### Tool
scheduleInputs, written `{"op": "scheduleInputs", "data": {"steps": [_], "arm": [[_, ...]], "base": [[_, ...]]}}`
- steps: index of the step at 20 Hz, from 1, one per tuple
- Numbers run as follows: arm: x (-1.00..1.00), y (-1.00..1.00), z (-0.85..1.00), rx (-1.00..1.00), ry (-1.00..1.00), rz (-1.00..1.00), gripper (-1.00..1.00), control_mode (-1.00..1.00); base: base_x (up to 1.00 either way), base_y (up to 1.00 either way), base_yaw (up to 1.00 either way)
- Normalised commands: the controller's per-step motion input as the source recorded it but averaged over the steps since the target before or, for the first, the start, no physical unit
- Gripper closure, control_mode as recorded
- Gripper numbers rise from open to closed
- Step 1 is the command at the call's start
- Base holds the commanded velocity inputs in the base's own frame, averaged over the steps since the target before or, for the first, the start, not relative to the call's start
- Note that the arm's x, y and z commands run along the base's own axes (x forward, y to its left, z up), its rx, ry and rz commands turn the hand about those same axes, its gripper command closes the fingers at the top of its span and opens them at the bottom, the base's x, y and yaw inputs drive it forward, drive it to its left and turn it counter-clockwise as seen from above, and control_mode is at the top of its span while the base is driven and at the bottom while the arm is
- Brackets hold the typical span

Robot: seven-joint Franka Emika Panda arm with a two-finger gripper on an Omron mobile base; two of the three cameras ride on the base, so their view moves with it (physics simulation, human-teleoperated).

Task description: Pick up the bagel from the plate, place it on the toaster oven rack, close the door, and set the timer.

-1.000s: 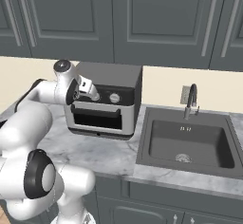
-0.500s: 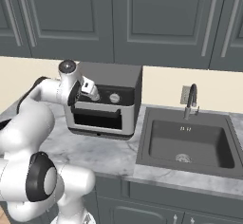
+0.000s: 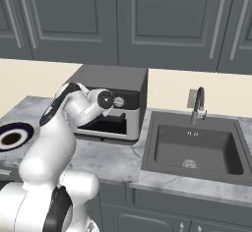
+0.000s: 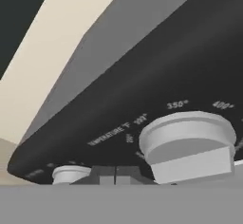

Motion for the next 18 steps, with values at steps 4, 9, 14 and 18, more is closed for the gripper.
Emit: {"op": "scheduleInputs", "data": {"steps": [4,9,14,18], "arm": [[-0.31,-0.13,-0.19,0.17,0.0,-0.01,1.0,-1.0],[-0.44,0.0,0.4,-0.02,-0.03,0.0,1.0,-1.0],[-0.49,0.01,0.44,-0.12,-0.01,0.0,1.0,-1.0],[-0.47,0.0,0.36,-0.17,-0.01,0.0,1.0,-1.0]], "base": [[0.0,0.0,0.0],[0.0,0.0,0.0],[0.0,0.0,0.0],[0.0,0.0,0.0]]}}
